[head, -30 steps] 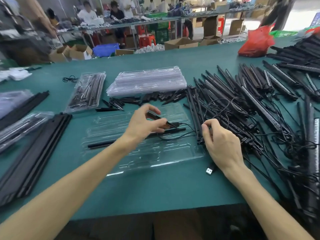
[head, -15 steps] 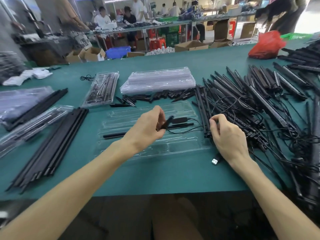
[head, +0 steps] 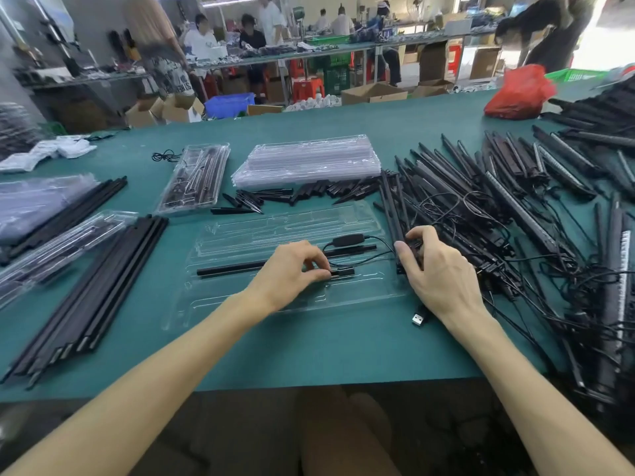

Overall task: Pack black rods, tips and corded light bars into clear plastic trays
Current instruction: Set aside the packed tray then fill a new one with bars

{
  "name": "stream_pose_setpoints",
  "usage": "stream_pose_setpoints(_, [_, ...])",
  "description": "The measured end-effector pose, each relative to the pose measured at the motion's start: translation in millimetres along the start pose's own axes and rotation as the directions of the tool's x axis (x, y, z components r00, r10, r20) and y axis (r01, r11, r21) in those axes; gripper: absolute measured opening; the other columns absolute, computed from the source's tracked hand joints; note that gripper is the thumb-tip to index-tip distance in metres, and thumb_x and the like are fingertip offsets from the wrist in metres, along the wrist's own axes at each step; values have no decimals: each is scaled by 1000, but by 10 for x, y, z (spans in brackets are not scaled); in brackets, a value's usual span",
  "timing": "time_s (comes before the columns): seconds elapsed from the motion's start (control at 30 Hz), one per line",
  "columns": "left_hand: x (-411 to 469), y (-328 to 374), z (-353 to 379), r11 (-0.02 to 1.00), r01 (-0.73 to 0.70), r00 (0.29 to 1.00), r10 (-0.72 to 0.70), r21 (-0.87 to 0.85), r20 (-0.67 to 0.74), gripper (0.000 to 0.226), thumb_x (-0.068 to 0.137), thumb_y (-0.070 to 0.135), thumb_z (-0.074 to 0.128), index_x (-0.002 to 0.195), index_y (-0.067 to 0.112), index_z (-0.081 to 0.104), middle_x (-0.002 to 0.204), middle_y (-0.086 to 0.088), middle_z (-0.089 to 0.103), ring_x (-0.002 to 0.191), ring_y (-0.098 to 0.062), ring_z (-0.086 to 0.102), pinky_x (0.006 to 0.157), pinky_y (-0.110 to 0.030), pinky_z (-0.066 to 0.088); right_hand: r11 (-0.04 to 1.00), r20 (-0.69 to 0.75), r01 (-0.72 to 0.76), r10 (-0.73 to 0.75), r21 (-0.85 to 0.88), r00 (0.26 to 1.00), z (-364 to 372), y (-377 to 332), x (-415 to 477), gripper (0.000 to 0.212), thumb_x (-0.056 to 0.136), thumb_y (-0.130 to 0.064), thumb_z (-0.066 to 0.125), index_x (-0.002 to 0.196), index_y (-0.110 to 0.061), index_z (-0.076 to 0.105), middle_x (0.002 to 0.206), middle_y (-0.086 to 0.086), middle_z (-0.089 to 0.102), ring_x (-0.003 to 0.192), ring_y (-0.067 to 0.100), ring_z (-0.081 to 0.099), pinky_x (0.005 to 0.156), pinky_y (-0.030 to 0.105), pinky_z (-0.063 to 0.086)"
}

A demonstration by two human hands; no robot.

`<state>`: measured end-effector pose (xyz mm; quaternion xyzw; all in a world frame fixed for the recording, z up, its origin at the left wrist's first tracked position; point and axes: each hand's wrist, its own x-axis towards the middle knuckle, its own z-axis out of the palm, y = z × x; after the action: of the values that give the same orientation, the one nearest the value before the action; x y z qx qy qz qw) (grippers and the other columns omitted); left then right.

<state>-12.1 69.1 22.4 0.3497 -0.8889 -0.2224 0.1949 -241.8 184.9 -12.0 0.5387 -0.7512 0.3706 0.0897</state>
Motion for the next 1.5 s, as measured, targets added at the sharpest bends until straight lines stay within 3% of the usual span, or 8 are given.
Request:
stream_pose_setpoints(0.57, [-109,127,-152,997,-53,987,45,-53,-155,18,98,15,62,116,19,61,114,6,60,98,0,59,94,-20,47,924,-316,-35,165,380,934,-147,19,9,13,101,-16,54,112,-10,58,81,-4,58,72,3,56,67,3,39])
stream_pose_setpoints(0.77, [-230,393,-303,983,-174,965,181,53,-190,54,99,11,59,148,13,36,139,0,45,117,-8,55,101,-30,48,953,-407,214,-112,213,906,-365,-257,-43,13,99,-13,60,109,-4,61,94,2,64,77,1,52,73,6,44])
stream_pose_setpoints(0.83, [-239,606,-281,976,-139,983,115,-167,-143,50,102,14,56,148,8,37,142,-5,49,118,-13,59,100,-28,50,936,-403,334,-264,113,876,-446,-489,-48,11,98,-12,62,107,-6,62,94,1,66,76,6,56,67,18,50])
stream_pose_setpoints(0.93, [-190,965,-286,610,155,988,-116,-777,106,39,107,32,44,133,4,52,131,-9,62,113,-22,67,97,-37,55,876,-367,482,-449,-1,815,-489,-888,-117,8,96,-11,61,102,-7,64,88,1,64,75,17,60,64,31,51])
stream_pose_setpoints(1.0, [-146,1032,-318,350,288,956,-156,-891,248,46,105,43,45,116,1,59,116,-16,66,109,-30,66,97,-41,53,843,-336,535,-522,-61,784,-461,-1110,-192,7,94,-11,62,98,-6,66,84,3,61,73,22,58,63,34,48])
stream_pose_setpoints(1.17, [-259,809,-394,314,280,954,-192,-907,229,46,84,-1,59,122,-26,51,128,-32,61,126,-46,55,113,-50,41,842,-161,529,-510,108,845,-347,-1336,-334,30,93,-23,63,114,-2,60,100,9,58,84,23,58,72,31,48])
stream_pose_setpoints(1.33, [-267,489,-533,270,305,928,-299,-913,222,30,101,-1,41,121,-14,58,118,-17,71,85,-25,74,75,-31,62,878,-101,417,-405,233,909,-220,-1190,-432,41,97,-29,61,125,-1,53,115,7,50,91,13,53,76,26,49])
stream_pose_setpoints(1.5, [-422,158,-718,427,369,927,-234,-826,293,28,105,7,43,128,-6,54,113,-9,74,51,-8,49,45,-18,42,963,-132,267,-271,-46,953,-114,-977,-287,58,92,-12,65,144,2,44,143,19,43,131,34,41,112,43,38])
